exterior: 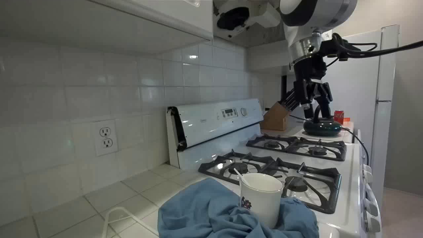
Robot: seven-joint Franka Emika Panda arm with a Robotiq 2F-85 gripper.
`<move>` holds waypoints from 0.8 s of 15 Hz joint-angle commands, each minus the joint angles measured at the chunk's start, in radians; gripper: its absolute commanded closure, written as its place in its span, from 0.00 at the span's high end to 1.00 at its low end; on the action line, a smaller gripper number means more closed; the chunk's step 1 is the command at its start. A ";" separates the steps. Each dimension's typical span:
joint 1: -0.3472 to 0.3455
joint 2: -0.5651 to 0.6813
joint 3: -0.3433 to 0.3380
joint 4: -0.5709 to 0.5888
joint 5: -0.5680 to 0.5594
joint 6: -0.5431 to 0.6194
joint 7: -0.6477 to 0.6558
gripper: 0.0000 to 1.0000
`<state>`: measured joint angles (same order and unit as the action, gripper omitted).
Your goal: Remove the spoon from the cup
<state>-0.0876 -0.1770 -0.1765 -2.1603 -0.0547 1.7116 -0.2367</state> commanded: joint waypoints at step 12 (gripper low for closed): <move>0.080 0.036 0.125 0.037 -0.025 -0.026 -0.020 1.00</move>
<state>-0.0592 -0.1728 -0.1165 -2.1573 -0.0549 1.7129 -0.2388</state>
